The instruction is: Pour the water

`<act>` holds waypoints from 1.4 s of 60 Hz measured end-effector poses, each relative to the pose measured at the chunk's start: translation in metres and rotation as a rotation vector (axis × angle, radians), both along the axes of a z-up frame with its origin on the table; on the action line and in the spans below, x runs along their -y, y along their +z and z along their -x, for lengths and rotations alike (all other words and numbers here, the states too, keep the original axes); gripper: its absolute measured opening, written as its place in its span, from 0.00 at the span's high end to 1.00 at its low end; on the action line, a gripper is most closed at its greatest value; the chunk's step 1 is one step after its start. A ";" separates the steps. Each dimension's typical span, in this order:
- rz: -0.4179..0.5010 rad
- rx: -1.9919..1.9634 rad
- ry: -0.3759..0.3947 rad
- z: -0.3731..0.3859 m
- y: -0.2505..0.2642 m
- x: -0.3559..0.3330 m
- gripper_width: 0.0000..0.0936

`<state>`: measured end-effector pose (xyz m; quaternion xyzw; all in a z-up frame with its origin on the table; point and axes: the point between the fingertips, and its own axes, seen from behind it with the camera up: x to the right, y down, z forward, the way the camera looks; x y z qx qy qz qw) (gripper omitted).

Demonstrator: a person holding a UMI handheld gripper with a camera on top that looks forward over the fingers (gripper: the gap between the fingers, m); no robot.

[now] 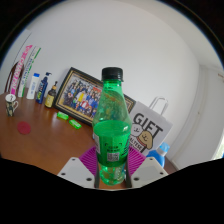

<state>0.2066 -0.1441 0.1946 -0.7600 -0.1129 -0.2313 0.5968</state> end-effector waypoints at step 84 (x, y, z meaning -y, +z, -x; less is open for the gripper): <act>0.151 0.623 0.403 0.390 0.002 -0.109 0.62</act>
